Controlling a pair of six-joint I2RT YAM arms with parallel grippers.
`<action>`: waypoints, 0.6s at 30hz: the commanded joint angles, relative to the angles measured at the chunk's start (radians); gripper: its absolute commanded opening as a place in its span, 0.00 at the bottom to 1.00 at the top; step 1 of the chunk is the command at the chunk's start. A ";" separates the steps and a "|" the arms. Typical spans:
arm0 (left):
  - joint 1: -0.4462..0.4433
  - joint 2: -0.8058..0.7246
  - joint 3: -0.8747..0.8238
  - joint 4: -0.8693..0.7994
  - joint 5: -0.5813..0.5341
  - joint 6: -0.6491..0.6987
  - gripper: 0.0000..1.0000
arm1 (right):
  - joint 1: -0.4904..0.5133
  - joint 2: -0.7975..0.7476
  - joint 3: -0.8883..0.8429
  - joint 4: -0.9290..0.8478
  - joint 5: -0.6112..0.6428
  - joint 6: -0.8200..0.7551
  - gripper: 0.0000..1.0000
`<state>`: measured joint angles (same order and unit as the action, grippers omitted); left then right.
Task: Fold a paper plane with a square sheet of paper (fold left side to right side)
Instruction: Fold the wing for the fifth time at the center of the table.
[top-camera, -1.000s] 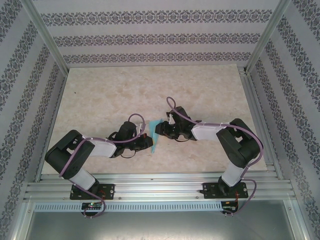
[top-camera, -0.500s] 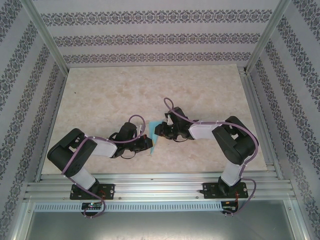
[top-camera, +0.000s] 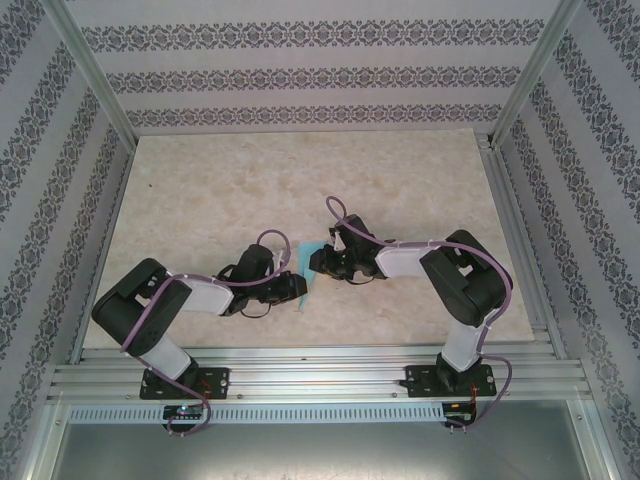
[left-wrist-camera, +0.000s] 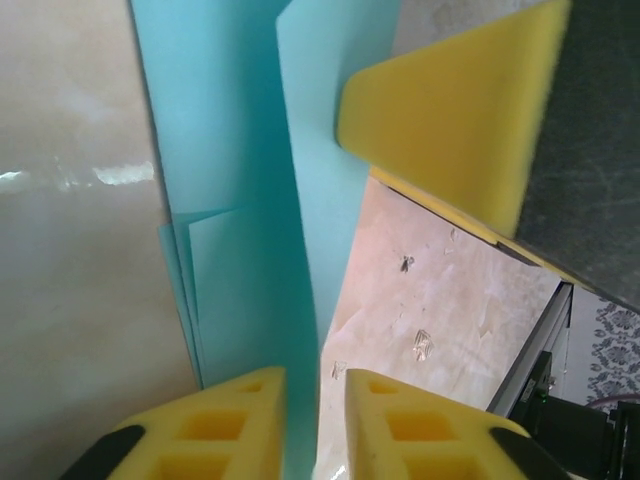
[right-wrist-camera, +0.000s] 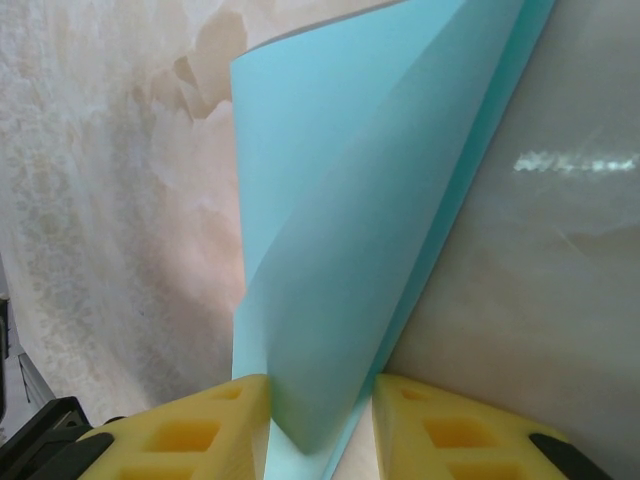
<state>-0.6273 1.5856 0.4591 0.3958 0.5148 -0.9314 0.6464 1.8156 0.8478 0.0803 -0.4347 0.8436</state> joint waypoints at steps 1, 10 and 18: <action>0.026 -0.071 0.030 -0.098 -0.016 0.057 0.30 | 0.013 0.024 0.022 0.007 0.015 0.001 0.33; 0.138 -0.154 0.082 -0.247 0.026 0.112 0.35 | 0.013 0.027 0.023 0.011 0.007 0.004 0.32; 0.190 -0.011 0.192 -0.228 0.110 0.144 0.33 | 0.013 0.024 0.022 0.013 0.003 0.006 0.32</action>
<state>-0.4450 1.5368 0.6098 0.1848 0.5755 -0.8299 0.6464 1.8206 0.8520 0.0811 -0.4355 0.8440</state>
